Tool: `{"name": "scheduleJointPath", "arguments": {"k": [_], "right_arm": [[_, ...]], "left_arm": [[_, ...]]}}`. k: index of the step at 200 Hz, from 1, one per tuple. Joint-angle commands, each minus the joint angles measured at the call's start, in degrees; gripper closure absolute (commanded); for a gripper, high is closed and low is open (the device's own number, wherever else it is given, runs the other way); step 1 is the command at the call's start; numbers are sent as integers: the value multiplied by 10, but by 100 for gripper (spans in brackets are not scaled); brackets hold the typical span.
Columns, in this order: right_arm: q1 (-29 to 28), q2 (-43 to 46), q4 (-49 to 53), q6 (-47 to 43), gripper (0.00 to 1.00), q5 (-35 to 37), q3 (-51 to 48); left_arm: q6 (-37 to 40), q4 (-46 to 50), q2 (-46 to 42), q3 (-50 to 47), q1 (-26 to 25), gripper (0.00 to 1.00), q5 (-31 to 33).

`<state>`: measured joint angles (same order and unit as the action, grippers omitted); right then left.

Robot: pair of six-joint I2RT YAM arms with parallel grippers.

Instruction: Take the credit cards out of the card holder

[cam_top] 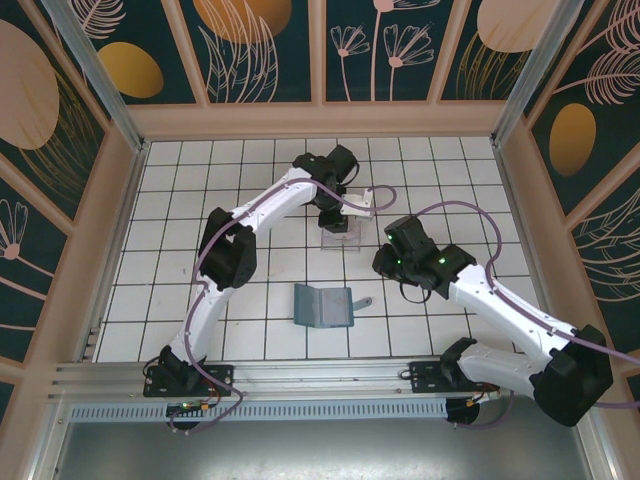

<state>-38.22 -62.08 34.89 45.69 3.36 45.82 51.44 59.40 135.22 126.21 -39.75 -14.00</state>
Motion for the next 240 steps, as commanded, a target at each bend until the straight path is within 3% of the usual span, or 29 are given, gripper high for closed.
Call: {"name": "scheduleJointPath", "arguments": {"k": [1, 54, 108, 150, 174, 240], "right_arm": [[3, -7, -21, -2, 71, -13, 11], [3, -48, -48, -25, 69, -59, 5], [3, -97, -67, -54, 68, -85, -7], [3, -107, -92, -59, 69, -110, -39], [3, -113, -101, -65, 68, -116, -57], [2, -115, -123, -76, 68, -146, -98]], "left_arm": [[-42, -36, -52, -10, 1, 68, 11], [-205, -223, -178, -189, 1, 67, 29], [-485, -417, -333, -404, 1, 66, 96], [-687, -452, -413, -486, 1, 67, 90], [-765, -413, -419, -492, 0, 70, 102], [-815, -336, -407, -503, -91, 70, 153]]}}
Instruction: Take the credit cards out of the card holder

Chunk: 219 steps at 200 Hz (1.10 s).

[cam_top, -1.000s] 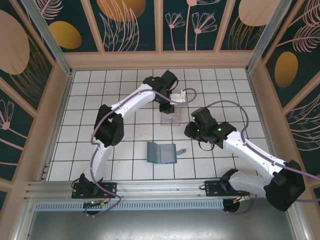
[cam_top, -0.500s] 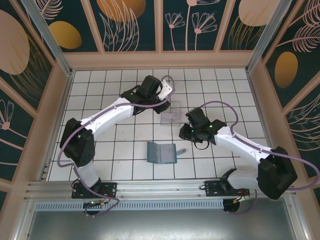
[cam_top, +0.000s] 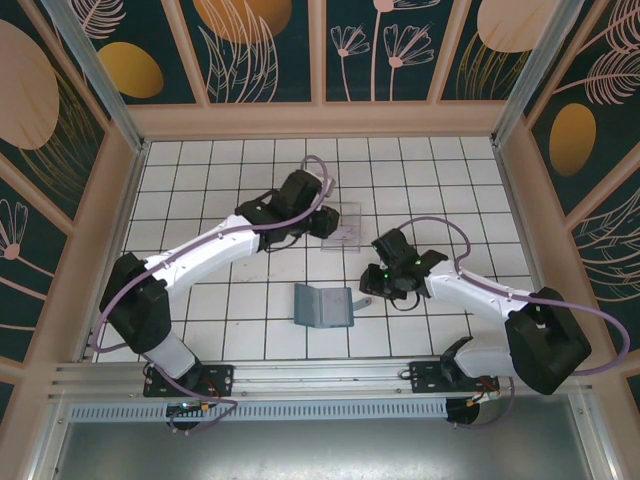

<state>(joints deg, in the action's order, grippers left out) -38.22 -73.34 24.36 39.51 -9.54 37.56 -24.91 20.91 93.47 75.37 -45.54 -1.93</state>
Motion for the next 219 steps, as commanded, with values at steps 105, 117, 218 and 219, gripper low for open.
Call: {"name": "scheduleJointPath", "arguments": {"k": [105, 117, 218, 219], "right_arm": [[2, 0, -36, -33, 69, -41, -46], [2, 0, -39, -34, 69, -45, -49], [3, -10, -50, -39, 70, -54, -55], [3, -10, -50, -39, 70, -54, -55]], "left_arm": [[-260, 81, 75, -51, -136, 75, 93], [-276, 95, 92, -42, -147, 75, 95], [-338, 126, 165, -28, -187, 67, 96], [-338, 127, 166, -28, -187, 67, 96]]}}
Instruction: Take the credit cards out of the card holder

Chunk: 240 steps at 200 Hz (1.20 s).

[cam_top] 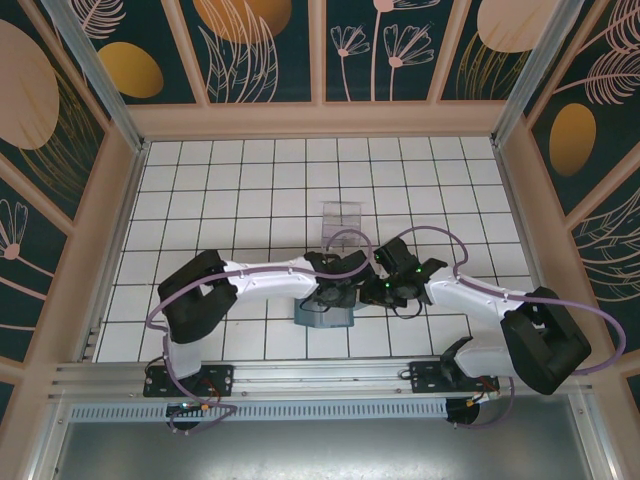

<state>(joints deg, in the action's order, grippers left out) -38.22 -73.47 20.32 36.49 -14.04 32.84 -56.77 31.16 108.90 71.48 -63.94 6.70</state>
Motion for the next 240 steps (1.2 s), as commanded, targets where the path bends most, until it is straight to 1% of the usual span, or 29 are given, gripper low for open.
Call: {"name": "scheduleJointPath", "arguments": {"k": [1, 39, 74, 92, 112, 124, 157, 193, 218, 240], "right_arm": [[3, -9, -10, -9, 70, -9, -8], [3, -7, -9, -7, 70, -5, -8], [3, -6, -12, -4, 70, -4, -14], [3, -5, -11, -5, 70, -4, -13], [3, -6, -11, -5, 70, -3, -13], [3, -8, -10, -6, 70, -3, -11], [3, -9, -9, -7, 71, -3, -8], [3, -2, -3, -6, 71, -1, -5], [3, 2, 2, -4, 70, 0, -2], [3, 10, 14, -2, 68, 7, 4]], "left_arm": [[-19, 25, 12, 12, -3, 67, 10], [-13, 41, 35, 13, -3, 65, 14], [-14, 53, 42, 6, -3, 68, 22], [-15, 53, 44, 3, -3, 72, 21], [-15, 52, 42, 1, -3, 78, 21], [-15, 52, 38, 0, -3, 84, 23], [-14, 52, 24, -3, -3, 93, 33], [-18, 59, -4, -7, -2, 98, 55], [-23, 54, -34, -18, -3, 99, 70], [-27, 28, -64, -43, -2, 100, 74]]}}
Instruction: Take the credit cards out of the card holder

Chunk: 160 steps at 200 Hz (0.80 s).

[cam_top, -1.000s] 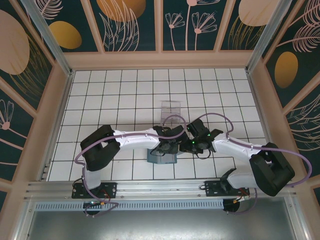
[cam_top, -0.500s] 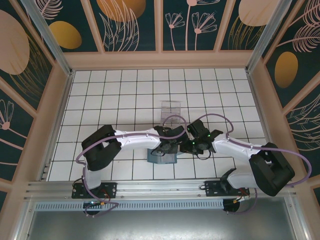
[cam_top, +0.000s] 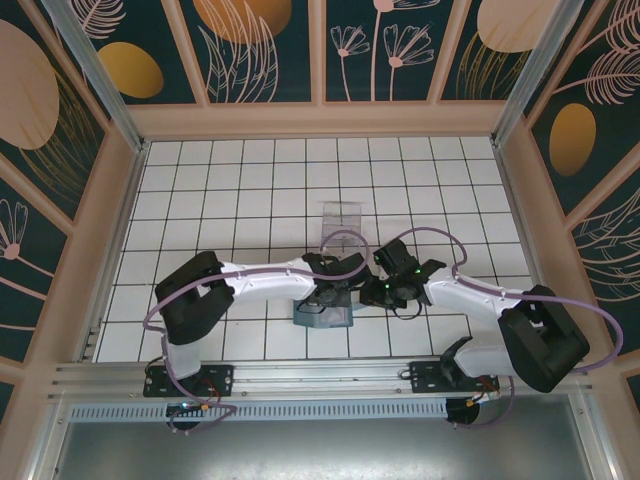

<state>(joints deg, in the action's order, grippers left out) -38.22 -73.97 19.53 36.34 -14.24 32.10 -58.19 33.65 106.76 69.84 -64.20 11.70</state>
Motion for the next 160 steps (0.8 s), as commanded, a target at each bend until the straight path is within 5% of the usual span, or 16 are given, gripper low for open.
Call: {"name": "scheduleJointPath", "arguments": {"k": [1, 77, 160], "right_arm": [[3, 16, 23, 0, 68, 10, 12], [2, 54, 72, 10, 68, 27, 60], [-15, 32, 37, 26, 75, -25, 78]], "left_arm": [[-14, 0, -43, -28, 0, 100, 24], [-25, -289, -165, -196, 14, 100, -82], [-53, -419, -216, -302, 43, 100, -125]]}}
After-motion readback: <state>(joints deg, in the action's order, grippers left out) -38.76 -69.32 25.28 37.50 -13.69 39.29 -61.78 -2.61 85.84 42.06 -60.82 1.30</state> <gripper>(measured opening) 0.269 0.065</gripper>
